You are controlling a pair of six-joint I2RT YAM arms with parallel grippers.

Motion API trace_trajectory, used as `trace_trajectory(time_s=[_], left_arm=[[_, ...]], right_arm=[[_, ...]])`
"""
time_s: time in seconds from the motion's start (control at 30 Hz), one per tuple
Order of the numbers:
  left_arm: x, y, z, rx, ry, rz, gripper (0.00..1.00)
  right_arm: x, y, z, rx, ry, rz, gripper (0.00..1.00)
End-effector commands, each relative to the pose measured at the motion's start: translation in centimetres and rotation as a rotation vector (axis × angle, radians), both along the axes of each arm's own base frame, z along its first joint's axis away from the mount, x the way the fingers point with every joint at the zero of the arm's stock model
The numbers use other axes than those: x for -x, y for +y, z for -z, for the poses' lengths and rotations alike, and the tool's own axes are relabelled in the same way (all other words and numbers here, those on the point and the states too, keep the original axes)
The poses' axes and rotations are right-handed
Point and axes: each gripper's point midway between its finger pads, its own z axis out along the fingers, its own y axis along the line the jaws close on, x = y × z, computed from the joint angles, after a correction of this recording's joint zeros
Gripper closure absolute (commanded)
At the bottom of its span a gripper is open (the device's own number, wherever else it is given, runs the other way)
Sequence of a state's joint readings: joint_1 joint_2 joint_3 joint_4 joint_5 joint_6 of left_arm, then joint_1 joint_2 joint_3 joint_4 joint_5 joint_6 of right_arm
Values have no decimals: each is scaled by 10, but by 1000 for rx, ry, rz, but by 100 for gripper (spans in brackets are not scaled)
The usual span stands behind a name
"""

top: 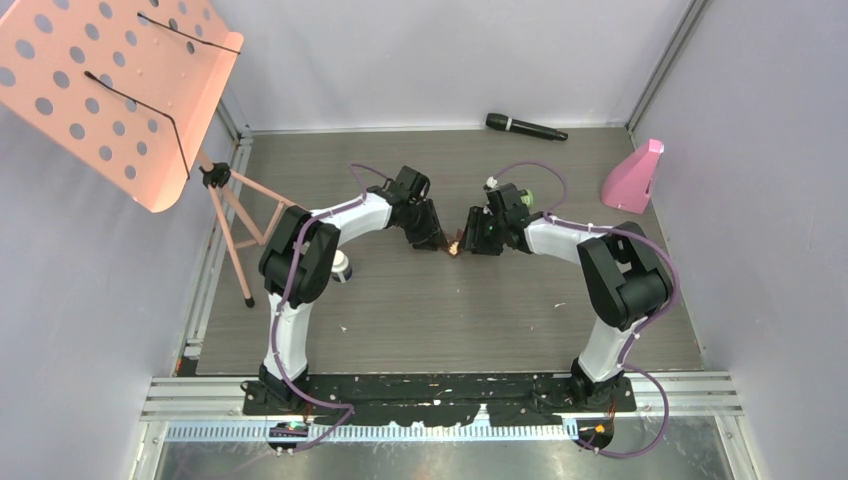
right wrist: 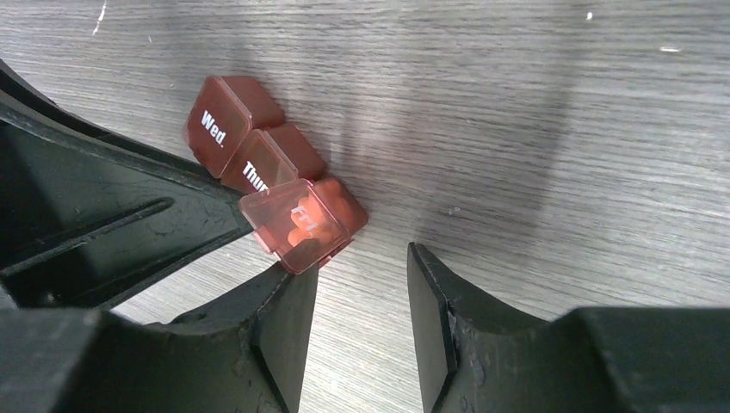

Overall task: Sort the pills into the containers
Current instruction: Adjust the pill in the pill container.

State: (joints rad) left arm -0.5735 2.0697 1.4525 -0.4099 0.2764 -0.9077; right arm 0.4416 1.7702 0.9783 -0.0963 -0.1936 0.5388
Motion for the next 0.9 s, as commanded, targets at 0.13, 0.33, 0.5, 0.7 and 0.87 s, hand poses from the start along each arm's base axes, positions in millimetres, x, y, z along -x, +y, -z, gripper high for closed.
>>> trace_trajectory(time_s=[0.13,0.33,0.5,0.7,0.87], left_arm=[[1,1,8,-28,14,17,65],[2,2,10,-37,16,16,65],[1,3,11,-40,16,12,66],[-4,4,-5,-15,-31,-4,64],[-18,-7,-39,118,-149,-35,54]], right_arm=[[-1,20,4,-101,25,-30,51],[-4,32,-9,-172,5,-62,51],[-4,33,-7,-190,23,-55,50],[-6,22,-10,-201,10,-14,50],[-7,13,-13,-191,0,-2,49]])
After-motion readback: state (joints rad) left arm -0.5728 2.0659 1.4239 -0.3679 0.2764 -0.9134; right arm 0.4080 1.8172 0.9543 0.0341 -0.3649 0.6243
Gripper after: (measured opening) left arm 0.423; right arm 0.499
